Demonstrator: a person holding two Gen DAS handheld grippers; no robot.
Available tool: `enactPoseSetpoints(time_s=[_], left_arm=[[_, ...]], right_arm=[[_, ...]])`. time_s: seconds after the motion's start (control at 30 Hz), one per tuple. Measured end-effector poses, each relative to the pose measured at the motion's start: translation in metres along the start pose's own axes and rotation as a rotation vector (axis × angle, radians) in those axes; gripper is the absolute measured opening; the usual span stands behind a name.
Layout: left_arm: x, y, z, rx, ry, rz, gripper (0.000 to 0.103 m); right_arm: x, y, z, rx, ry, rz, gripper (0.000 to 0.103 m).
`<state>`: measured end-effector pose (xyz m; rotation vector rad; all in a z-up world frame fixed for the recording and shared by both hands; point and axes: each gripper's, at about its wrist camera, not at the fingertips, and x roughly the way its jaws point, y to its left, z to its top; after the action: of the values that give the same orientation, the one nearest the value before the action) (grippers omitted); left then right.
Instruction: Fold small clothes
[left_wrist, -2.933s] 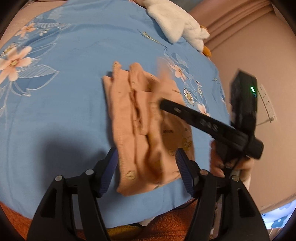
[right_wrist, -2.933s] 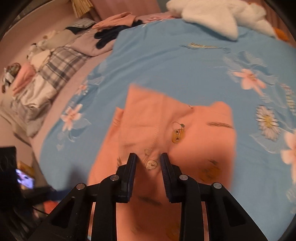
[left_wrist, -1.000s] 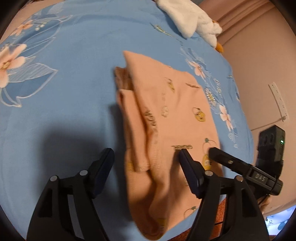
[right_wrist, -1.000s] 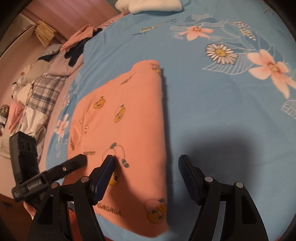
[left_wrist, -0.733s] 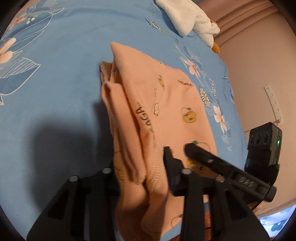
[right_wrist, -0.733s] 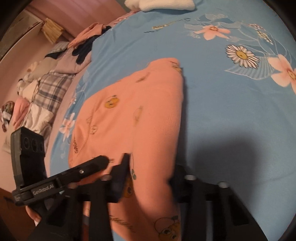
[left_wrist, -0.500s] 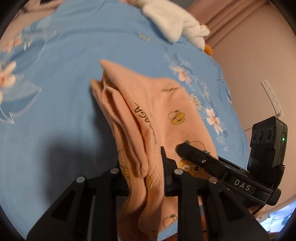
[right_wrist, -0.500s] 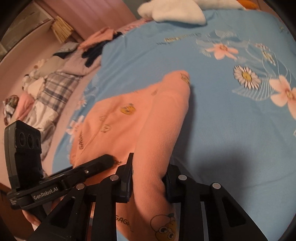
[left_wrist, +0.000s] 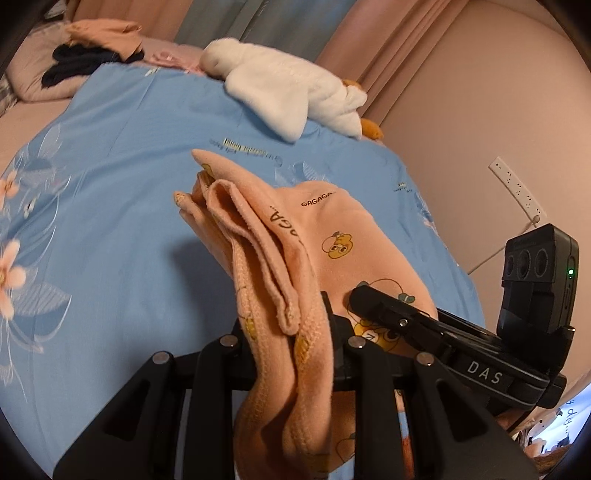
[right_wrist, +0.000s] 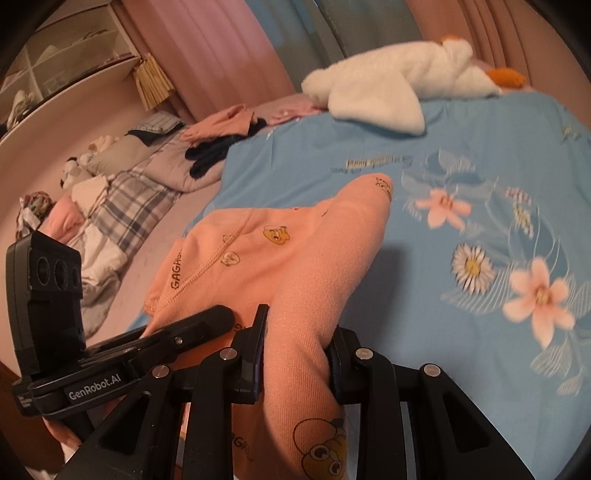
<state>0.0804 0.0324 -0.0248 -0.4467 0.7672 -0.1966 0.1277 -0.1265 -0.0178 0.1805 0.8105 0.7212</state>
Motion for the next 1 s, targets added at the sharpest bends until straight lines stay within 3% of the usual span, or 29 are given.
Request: enactPoseSetpoints(time_s=[0.37, 0.7, 0.83, 1.0], left_arm=[[0.044, 0.012, 0.030, 0.033, -0.024, 0.032, 0.023], [0.105, 0.047, 0.011, -0.047, 0.118, 0.114, 0.023], [0.113, 0.055, 0.003, -0.062, 0.168, 0.155, 0.033], [0.100, 0.054, 0.009, -0.091, 0.179, 0.189, 0.047]], right_arm=[[0.035, -0.024, 0.026, -0.034, -0.009, -0.043, 0.029], [0.082, -0.053, 0.000, 0.037, 0.127, -0.094, 0.029], [0.083, -0.062, -0.008, 0.088, 0.175, -0.123, 0.029], [0.066, -0.065, -0.005, 0.130, 0.185, -0.163, 0.042]])
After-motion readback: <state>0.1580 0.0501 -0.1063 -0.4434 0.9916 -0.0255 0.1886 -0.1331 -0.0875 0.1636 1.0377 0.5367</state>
